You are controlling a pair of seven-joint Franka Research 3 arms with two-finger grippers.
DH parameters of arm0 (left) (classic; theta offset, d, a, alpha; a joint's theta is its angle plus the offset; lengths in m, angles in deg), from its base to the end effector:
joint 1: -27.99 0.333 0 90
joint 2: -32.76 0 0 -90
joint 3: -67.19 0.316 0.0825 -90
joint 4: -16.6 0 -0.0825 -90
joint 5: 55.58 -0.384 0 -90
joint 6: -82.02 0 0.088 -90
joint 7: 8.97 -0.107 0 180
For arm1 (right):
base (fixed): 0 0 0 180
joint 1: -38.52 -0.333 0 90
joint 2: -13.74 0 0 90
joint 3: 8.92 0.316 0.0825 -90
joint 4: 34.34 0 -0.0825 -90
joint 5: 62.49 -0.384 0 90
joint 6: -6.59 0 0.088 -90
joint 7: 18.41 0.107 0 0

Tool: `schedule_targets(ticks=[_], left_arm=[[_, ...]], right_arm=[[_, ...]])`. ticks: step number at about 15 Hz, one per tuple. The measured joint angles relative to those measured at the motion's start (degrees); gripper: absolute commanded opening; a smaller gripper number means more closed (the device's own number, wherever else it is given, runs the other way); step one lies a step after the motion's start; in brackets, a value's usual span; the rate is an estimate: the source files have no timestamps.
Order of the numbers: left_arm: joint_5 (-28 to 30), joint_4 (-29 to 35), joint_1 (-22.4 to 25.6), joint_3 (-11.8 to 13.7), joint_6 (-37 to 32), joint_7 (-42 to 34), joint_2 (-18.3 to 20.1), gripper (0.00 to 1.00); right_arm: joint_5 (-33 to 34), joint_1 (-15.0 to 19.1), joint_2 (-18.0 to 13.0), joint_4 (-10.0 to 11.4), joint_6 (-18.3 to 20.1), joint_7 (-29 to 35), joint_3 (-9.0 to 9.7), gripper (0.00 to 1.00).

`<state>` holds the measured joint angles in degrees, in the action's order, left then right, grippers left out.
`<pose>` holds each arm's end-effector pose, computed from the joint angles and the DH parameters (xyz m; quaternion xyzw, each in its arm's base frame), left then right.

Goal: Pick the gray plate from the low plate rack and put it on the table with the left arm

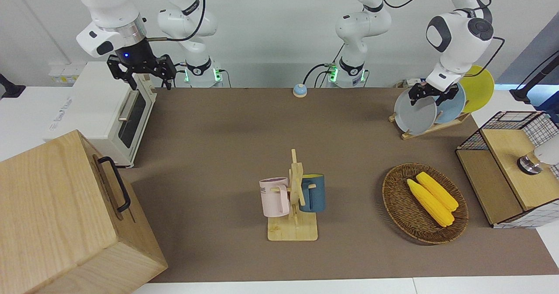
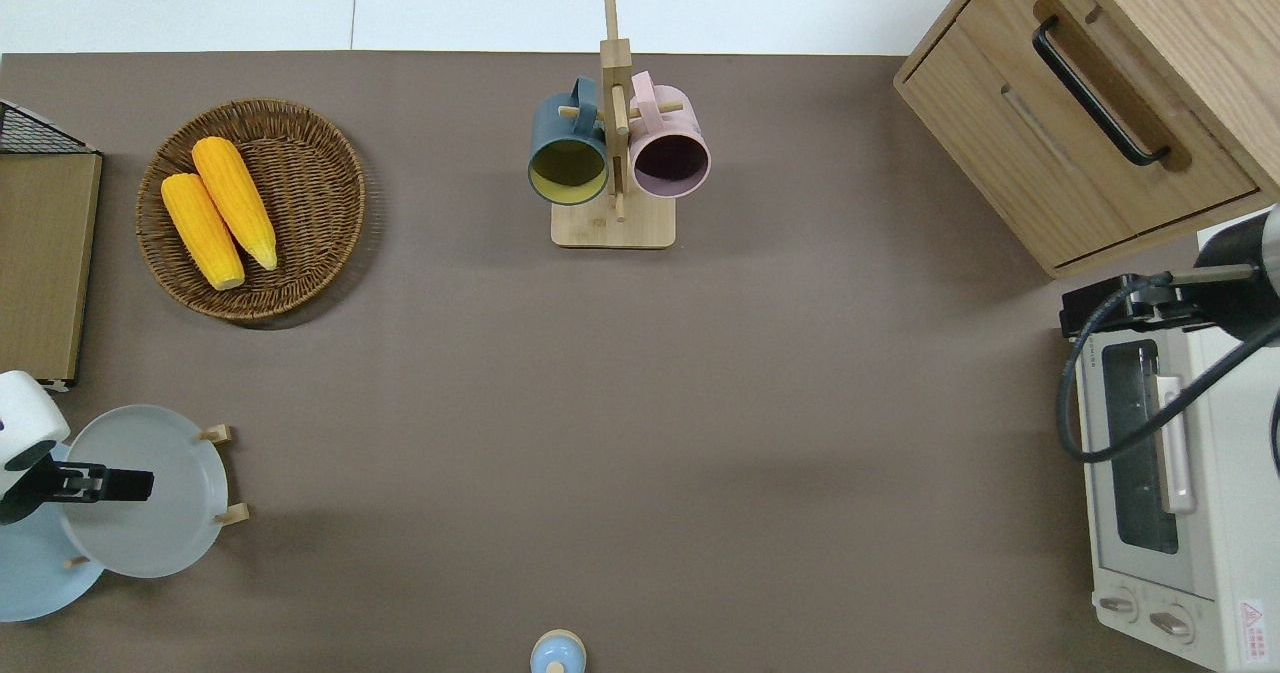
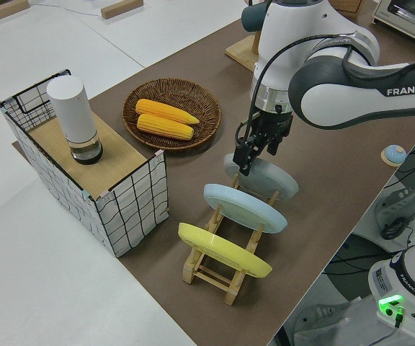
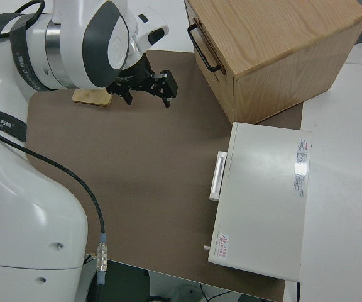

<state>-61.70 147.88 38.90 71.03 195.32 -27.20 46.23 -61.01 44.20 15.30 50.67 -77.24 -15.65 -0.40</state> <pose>0.4471 0.1255 0.4397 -0.9969 0.0546 0.0492 0.0276 0.5517 0.0231 0.6411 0.9997 -0.0004 -0.0232 0.0120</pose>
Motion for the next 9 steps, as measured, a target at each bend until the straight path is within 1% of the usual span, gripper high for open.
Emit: schedule_targets(ticks=[2,3,6,9], left_arm=[[-0.41,0.43,0.06,0.00,0.73,0.00,0.00,0.85],[-0.59,0.67,0.19,0.01,1.06,0.00,-0.02,0.76],[-0.75,1.20,0.88,0.03,1.66,-0.01,-0.04,0.45],[-0.78,1.23,0.89,0.03,1.68,-0.05,-0.04,0.10]], right_arm=[[0.00,0.00,0.00,0.00,0.00,0.00,0.00,0.983],[0.00,0.00,0.00,0.00,0.00,0.00,0.00,0.983],[0.00,0.00,0.00,0.00,0.00,0.00,0.00,0.983],[0.00,0.00,0.00,0.00,0.00,0.00,0.00,0.983]])
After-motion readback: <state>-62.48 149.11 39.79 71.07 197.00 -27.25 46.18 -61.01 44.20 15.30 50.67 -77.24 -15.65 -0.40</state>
